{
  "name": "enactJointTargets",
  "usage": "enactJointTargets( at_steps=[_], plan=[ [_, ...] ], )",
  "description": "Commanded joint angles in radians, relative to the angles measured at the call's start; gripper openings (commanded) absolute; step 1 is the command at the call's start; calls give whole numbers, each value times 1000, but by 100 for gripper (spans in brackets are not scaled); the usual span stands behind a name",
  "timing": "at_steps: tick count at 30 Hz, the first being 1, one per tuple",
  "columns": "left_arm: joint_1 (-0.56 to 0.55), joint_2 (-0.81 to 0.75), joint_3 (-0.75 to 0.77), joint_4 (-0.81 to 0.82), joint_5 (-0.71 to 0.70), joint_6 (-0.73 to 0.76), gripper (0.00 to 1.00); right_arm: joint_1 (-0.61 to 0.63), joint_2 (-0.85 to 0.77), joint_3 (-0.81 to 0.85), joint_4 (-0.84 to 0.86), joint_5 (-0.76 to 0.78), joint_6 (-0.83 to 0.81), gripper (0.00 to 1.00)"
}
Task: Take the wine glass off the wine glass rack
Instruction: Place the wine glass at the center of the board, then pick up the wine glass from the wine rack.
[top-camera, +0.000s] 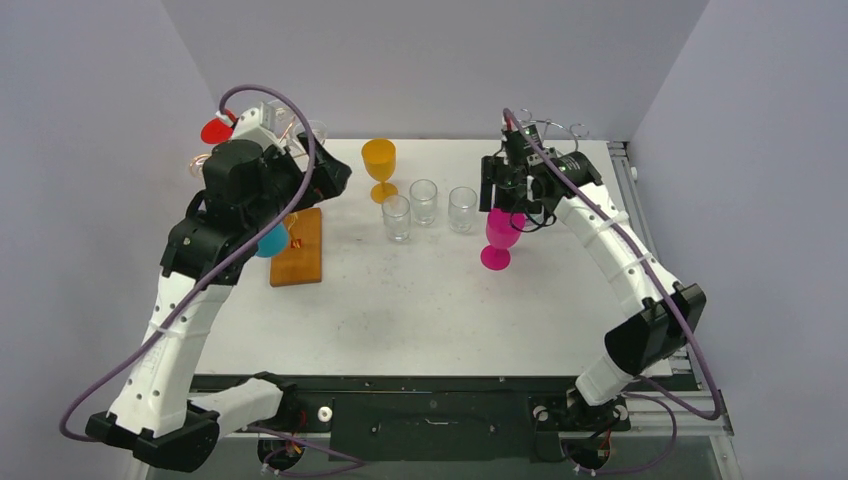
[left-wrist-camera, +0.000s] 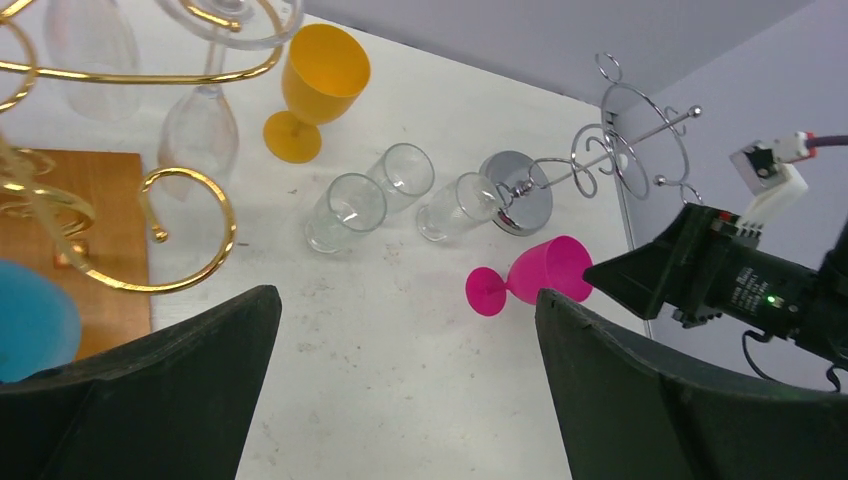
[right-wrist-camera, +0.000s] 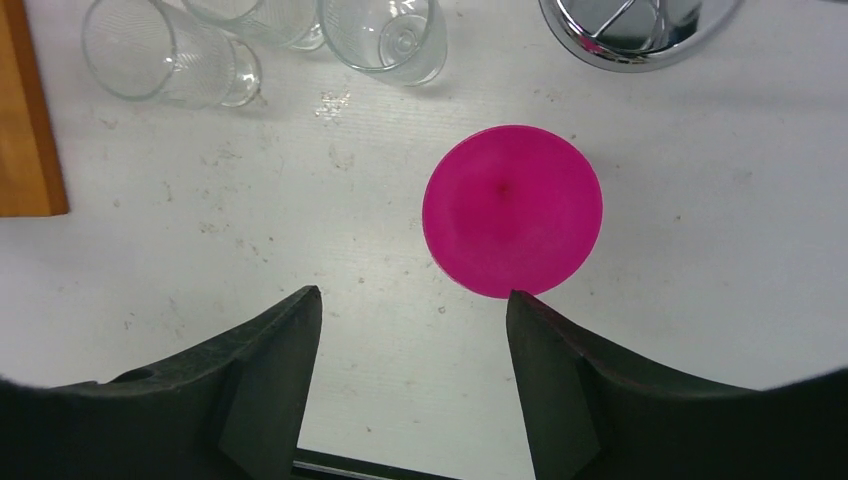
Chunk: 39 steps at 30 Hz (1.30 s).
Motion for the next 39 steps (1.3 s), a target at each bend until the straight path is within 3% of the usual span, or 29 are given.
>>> enactJointTargets(
  at_steps=[1, 4, 8, 20, 31, 39],
  plan=[
    [17, -78, 64, -91, -153, -33, 98, -3, -108, -39, 92, -40, 31, 64],
    [32, -99, 95, -190, -253, -46, 100, -1, -144, -84, 140, -84, 46, 65],
    [47, -122, 144, -304, -346, -77, 93, 2, -179, -124, 195, -130, 56, 65],
    [170, -118, 148, -428, -335, -155, 78, 10, -241, -213, 278, -235, 74, 65],
    [417, -206, -111, -191, 5, -348, 57, 9, -300, -253, 290, -252, 72, 65],
    [473, -252, -283, -2, 109, -485, 49, 7, -330, -274, 295, -251, 69, 65]
  ],
)
